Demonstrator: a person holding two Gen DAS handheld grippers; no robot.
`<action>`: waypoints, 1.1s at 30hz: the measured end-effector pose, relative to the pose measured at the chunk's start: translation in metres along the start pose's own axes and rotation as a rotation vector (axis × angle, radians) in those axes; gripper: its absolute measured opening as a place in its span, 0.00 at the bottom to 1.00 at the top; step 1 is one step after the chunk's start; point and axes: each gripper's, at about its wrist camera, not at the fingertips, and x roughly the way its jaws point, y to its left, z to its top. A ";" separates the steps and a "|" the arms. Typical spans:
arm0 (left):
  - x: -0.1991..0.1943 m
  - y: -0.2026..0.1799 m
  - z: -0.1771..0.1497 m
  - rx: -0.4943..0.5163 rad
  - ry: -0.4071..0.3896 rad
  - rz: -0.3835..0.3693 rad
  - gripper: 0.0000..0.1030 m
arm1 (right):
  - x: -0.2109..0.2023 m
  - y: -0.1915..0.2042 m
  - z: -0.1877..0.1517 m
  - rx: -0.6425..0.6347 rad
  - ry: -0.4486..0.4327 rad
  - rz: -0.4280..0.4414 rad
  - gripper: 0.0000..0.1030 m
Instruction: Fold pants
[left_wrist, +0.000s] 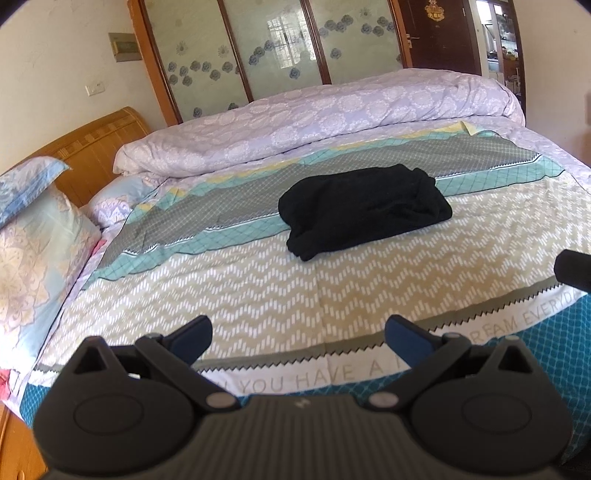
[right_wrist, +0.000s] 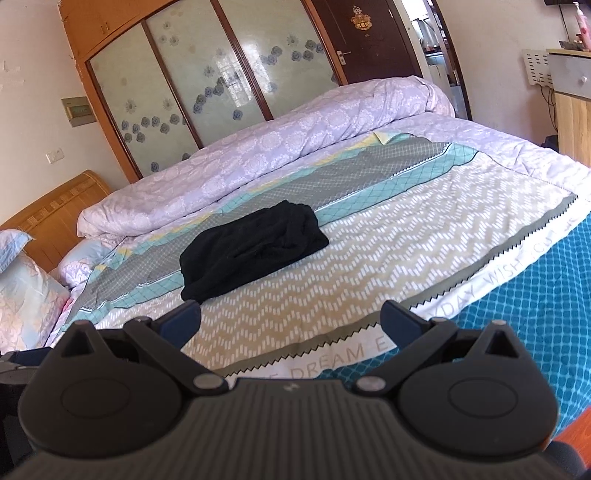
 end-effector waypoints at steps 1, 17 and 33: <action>0.000 -0.001 0.002 -0.001 -0.001 -0.001 1.00 | -0.001 -0.002 0.001 0.004 -0.003 0.000 1.00; 0.001 -0.021 0.018 0.002 0.013 -0.019 1.00 | -0.002 -0.019 0.008 0.036 -0.029 -0.009 1.00; 0.011 -0.032 0.016 -0.011 0.070 -0.050 1.00 | 0.003 -0.031 0.006 0.058 -0.018 -0.015 1.00</action>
